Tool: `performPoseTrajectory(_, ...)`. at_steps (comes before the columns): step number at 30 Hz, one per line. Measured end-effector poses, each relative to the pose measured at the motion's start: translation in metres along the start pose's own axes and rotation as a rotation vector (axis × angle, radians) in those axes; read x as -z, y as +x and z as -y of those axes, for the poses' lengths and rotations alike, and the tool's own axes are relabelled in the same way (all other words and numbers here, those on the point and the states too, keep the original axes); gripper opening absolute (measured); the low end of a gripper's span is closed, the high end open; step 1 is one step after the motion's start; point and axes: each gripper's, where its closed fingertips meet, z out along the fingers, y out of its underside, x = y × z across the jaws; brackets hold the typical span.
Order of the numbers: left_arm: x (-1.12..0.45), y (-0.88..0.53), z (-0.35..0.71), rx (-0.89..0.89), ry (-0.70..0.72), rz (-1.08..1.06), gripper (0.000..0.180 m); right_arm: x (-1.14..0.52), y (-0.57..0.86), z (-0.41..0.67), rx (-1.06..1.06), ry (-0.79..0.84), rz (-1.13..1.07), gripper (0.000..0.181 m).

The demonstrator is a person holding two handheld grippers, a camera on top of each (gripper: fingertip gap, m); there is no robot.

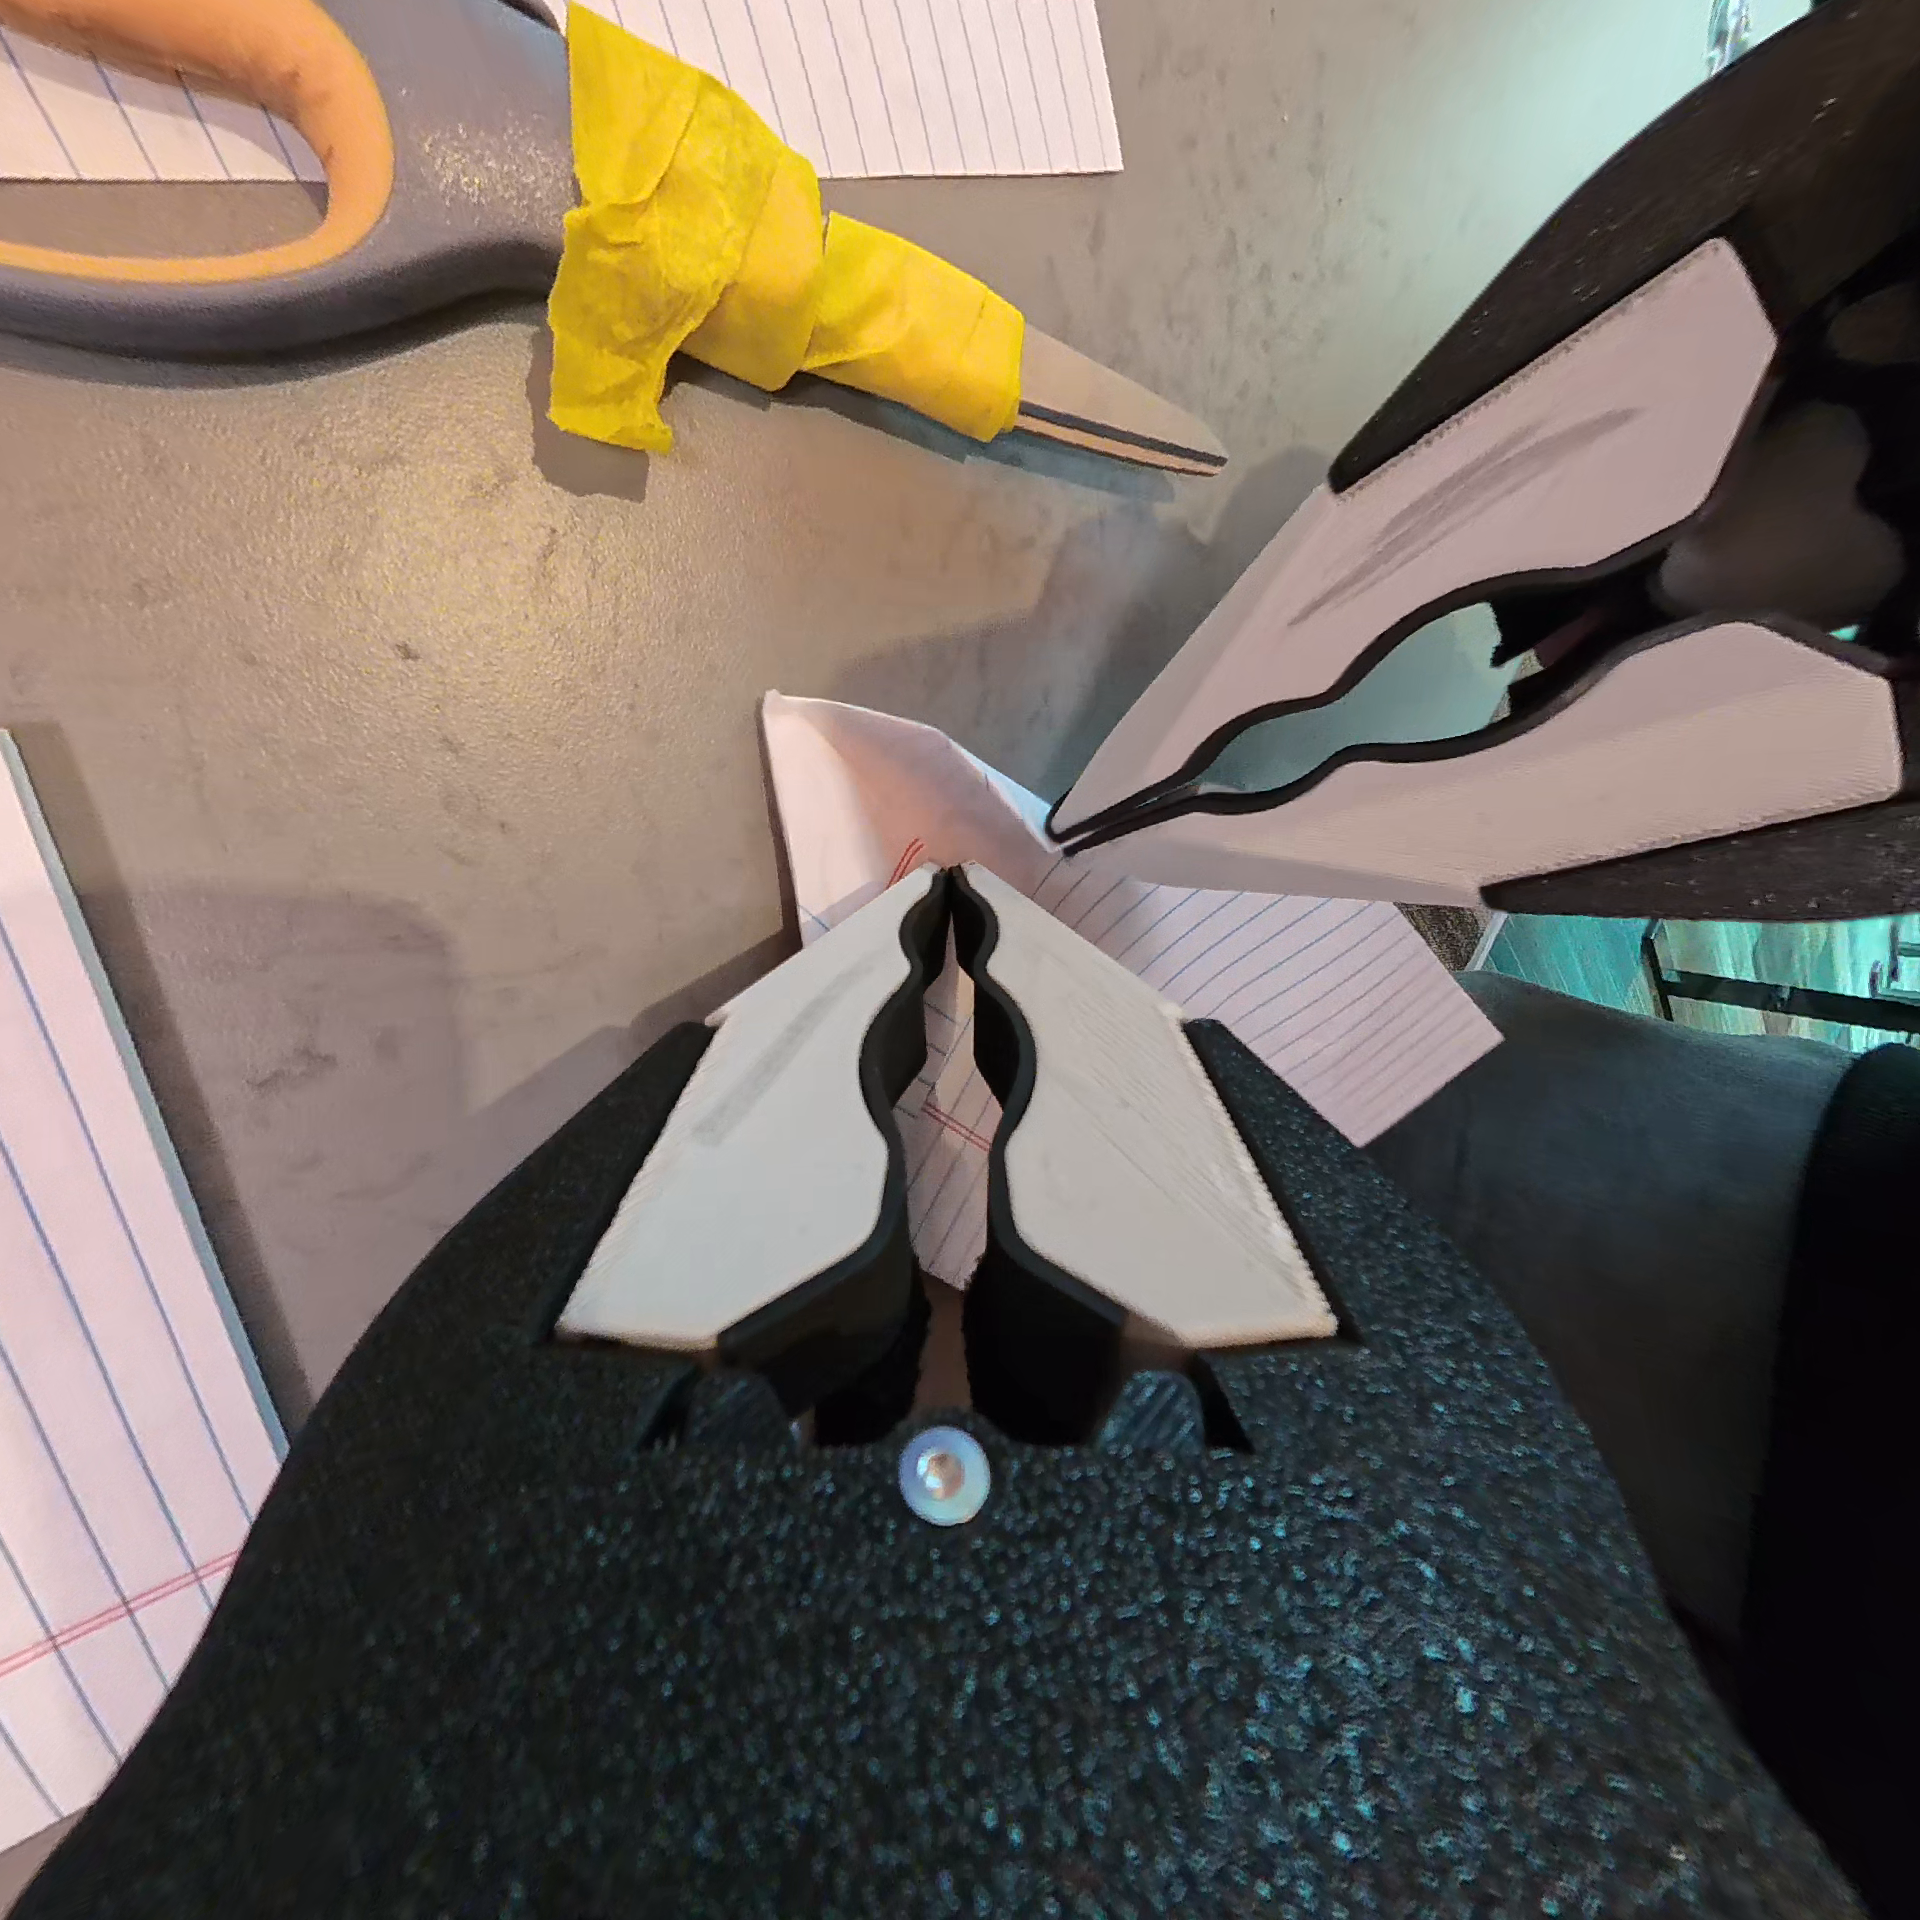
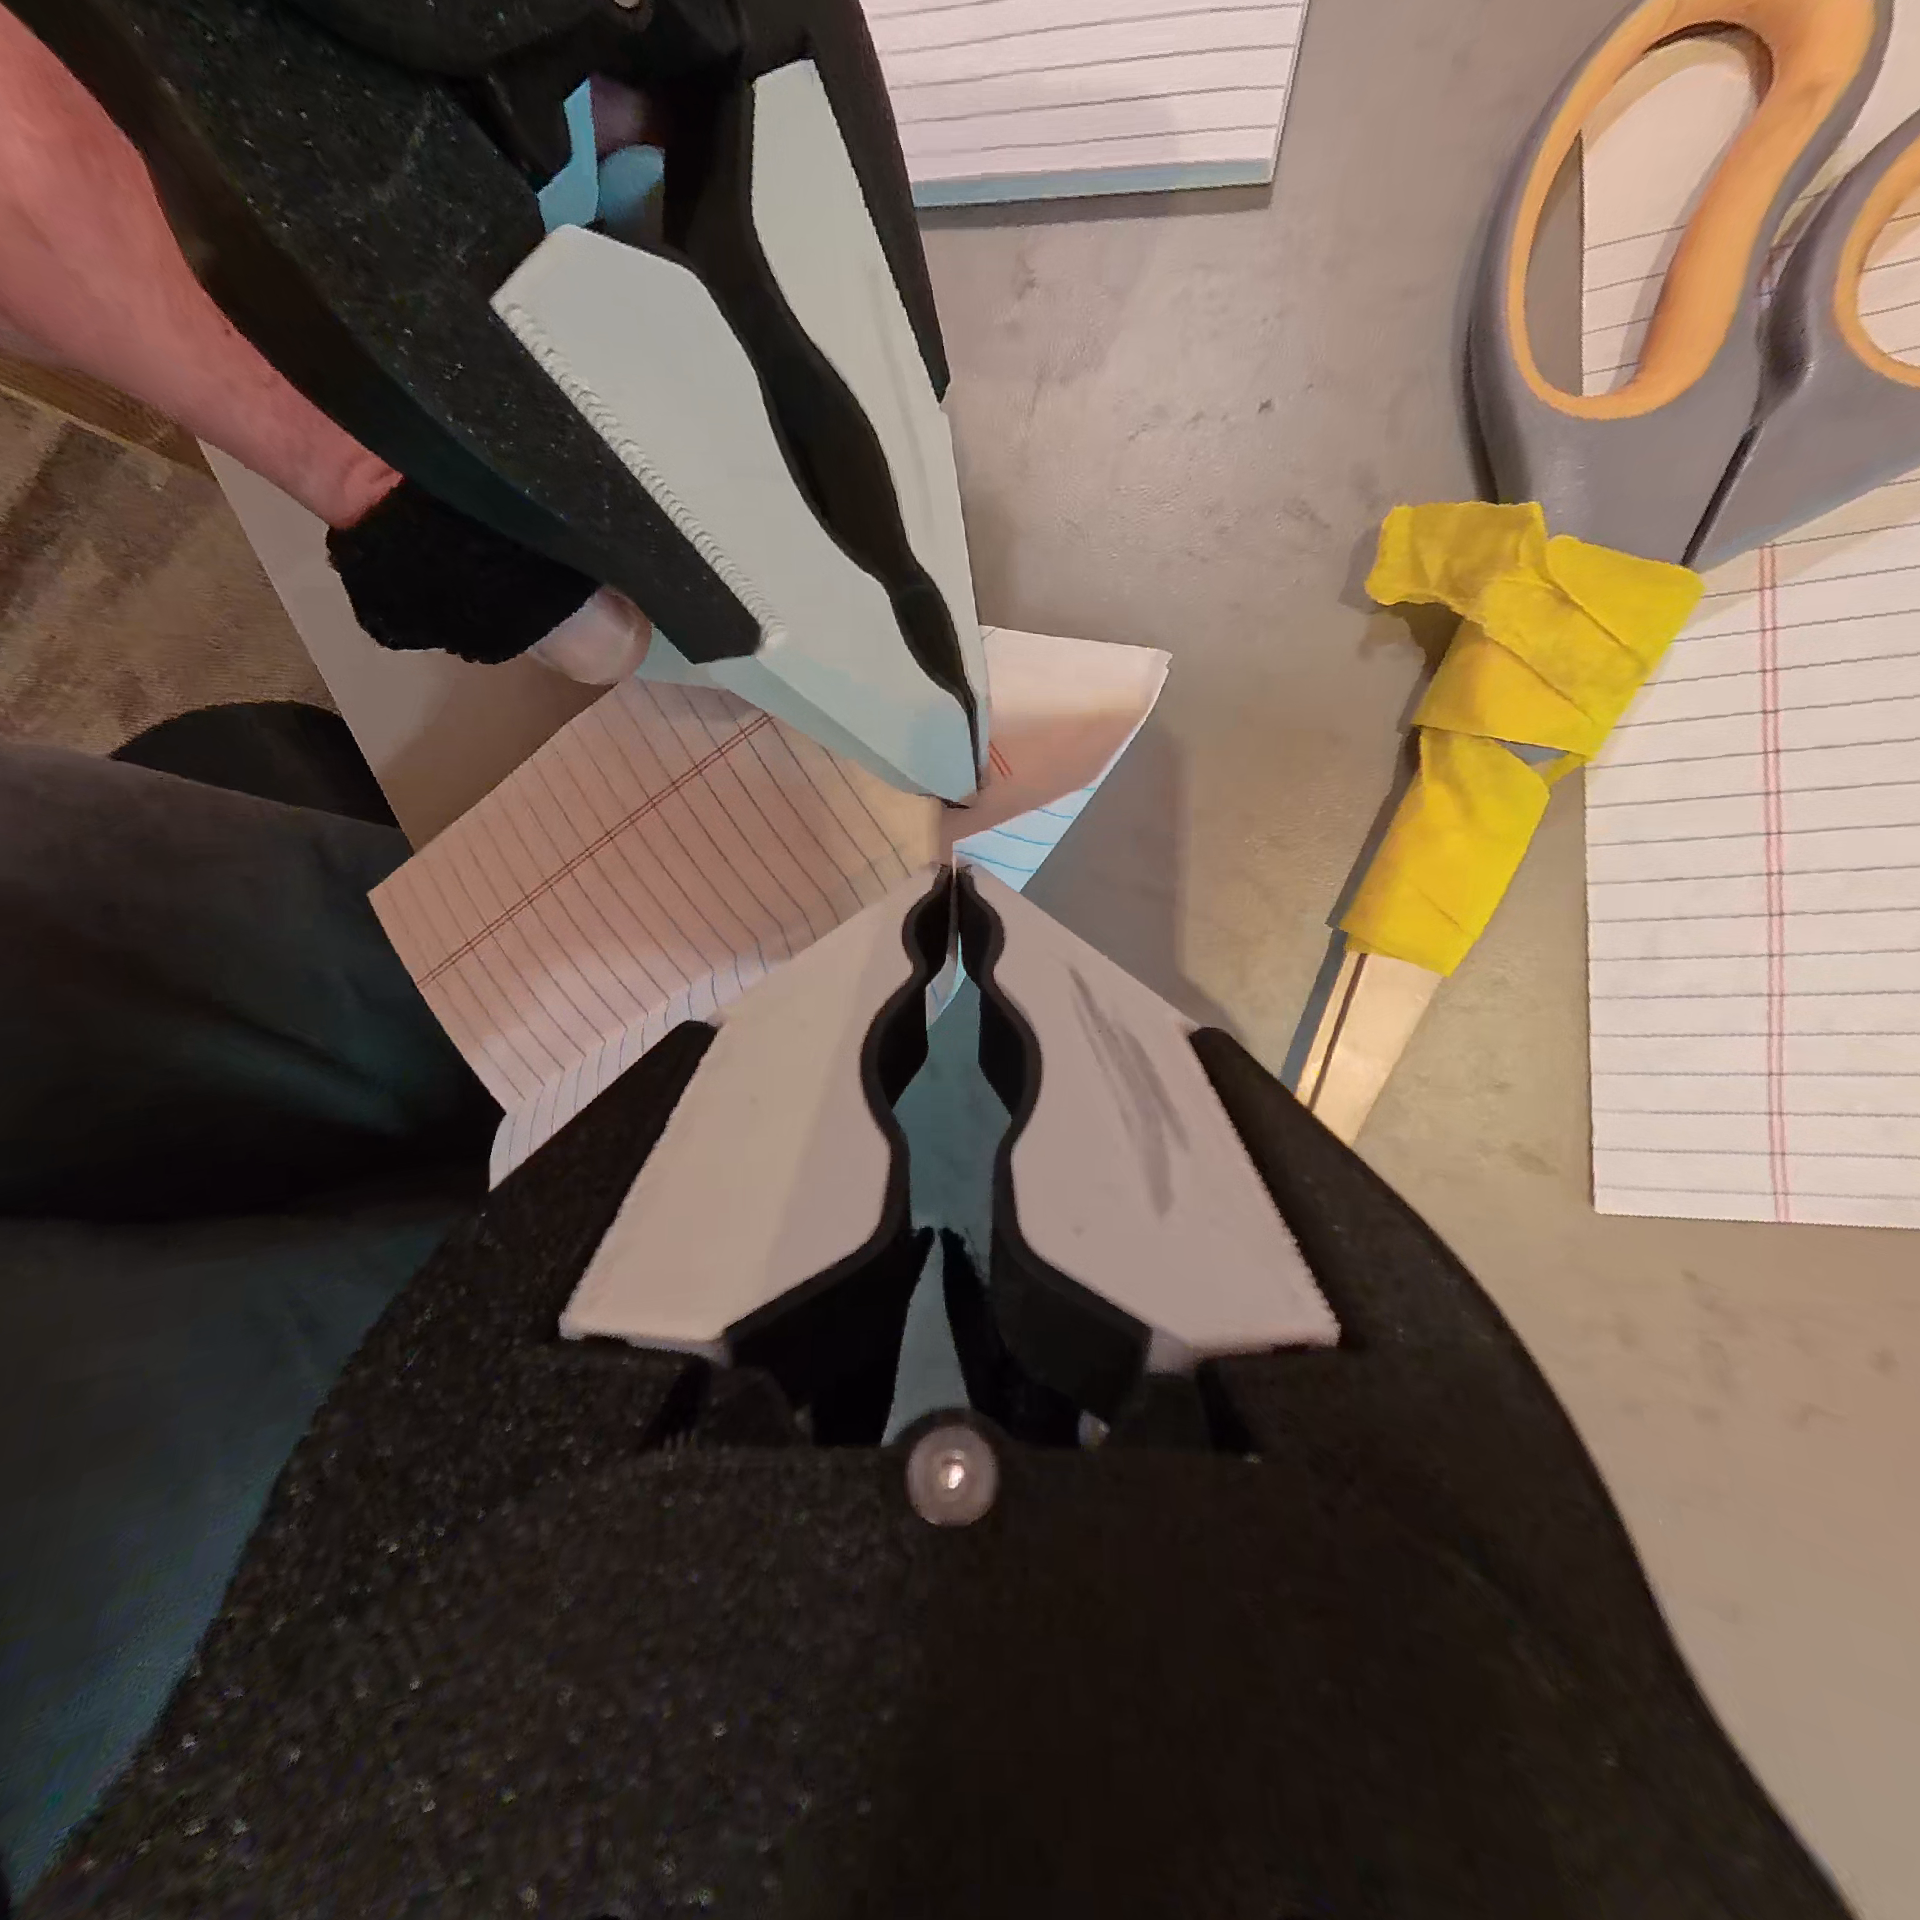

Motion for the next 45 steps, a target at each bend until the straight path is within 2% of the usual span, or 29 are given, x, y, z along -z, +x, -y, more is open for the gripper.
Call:
performPoseTrajectory(14, 0.0, 0.0, 0.0, 0.009, 0.008, -0.011, 0.0, -0.008, -0.011, -0.001, -0.02, 0.023, 0.125, 0.0)
performPoseTrajectory(35, 0.0, 0.0, 0.0, 0.018, 0.006, -0.018, 0.0, -0.014, -0.014, 0.001, -0.066, 0.016, 0.189, 0.0)
performPoseTrajectory(45, 0.0, 0.0, 0.0, 0.026, 0.015, -0.02, 0.0, 0.001, -0.032, 0.003, -0.208, 0.124, 0.291, 0.035)
